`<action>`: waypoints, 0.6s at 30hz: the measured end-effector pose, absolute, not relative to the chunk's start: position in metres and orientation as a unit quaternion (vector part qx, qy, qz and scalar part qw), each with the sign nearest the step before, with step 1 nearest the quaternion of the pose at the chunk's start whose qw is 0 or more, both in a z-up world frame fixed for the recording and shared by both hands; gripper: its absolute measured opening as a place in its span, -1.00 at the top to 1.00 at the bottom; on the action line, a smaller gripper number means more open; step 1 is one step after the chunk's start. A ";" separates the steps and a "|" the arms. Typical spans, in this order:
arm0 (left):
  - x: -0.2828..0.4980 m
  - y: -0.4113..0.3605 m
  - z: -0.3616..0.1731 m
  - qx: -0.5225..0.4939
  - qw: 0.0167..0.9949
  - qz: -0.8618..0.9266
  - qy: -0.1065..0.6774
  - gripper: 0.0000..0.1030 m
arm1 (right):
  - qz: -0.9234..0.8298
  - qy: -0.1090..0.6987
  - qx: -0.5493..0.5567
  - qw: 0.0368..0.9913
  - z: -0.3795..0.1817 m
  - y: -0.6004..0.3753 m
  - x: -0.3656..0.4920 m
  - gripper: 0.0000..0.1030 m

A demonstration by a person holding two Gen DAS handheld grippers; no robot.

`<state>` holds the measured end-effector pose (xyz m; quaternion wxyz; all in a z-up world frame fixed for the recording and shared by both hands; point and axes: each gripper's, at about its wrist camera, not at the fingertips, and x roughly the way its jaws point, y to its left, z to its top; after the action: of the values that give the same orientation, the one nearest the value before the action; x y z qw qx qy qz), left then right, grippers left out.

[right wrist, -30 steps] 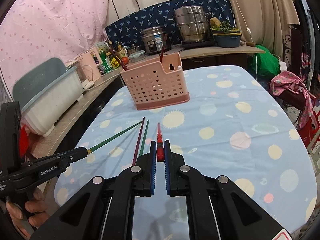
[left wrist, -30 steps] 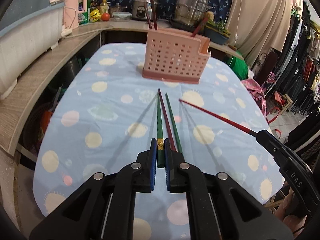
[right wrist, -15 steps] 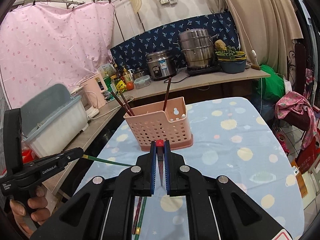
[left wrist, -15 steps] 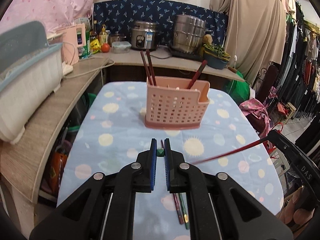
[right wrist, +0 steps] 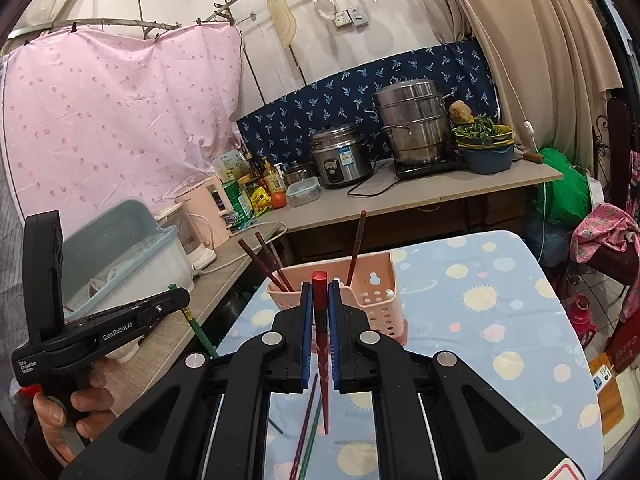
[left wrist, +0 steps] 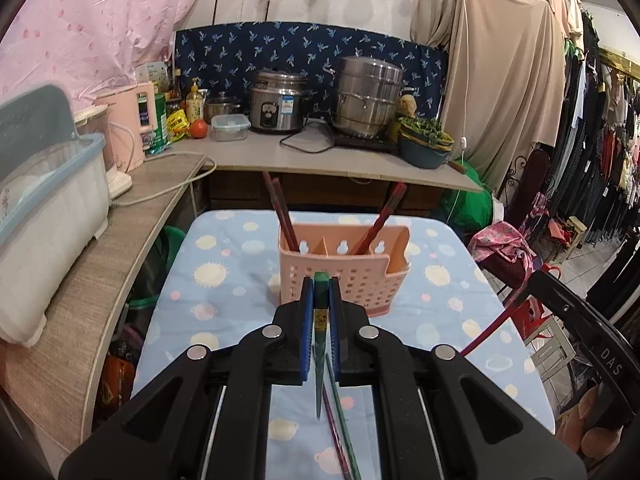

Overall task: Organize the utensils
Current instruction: 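Lower the bright red chopstick into the caddy with the right gripper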

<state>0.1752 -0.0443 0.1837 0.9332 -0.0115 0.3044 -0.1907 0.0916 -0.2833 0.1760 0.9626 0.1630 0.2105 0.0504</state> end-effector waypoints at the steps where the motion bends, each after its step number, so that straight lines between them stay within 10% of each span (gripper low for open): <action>1: 0.178 -0.045 0.190 -0.012 0.934 -0.192 0.300 0.86 | 0.052 0.207 0.165 0.963 0.180 -0.285 0.095 0.87; 18: 0.229 -0.069 0.286 -0.037 0.962 -0.188 0.195 0.86 | 0.048 0.107 0.189 0.975 0.263 -0.314 0.169 0.86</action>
<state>0.2294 -0.0689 0.2863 0.9620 -0.0366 0.1949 -0.1878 0.1686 -0.3136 0.2625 0.9749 0.1894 0.1067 0.0477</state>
